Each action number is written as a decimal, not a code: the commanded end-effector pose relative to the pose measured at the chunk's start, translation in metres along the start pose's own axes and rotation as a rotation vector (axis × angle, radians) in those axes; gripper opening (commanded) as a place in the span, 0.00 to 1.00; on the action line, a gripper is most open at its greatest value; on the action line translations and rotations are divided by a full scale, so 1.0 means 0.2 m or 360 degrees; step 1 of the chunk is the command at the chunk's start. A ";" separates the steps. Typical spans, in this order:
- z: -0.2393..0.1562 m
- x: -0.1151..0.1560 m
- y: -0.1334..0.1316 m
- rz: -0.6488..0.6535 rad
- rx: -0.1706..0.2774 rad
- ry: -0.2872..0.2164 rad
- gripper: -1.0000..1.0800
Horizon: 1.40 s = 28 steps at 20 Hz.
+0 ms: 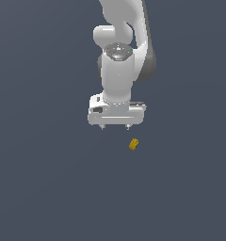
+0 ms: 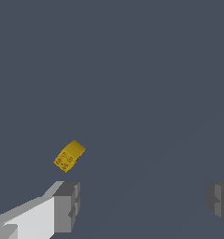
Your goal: Pick up the object and move it to a goal position.
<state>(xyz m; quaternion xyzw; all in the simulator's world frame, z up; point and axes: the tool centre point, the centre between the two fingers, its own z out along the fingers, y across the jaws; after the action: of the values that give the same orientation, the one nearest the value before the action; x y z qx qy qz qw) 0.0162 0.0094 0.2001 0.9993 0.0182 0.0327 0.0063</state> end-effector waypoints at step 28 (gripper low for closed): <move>0.22 -0.04 -0.16 0.0168 0.0031 -0.0061 0.96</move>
<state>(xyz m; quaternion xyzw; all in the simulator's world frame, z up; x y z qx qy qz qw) 0.0103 0.0387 0.1584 0.9996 -0.0233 0.0145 -0.0044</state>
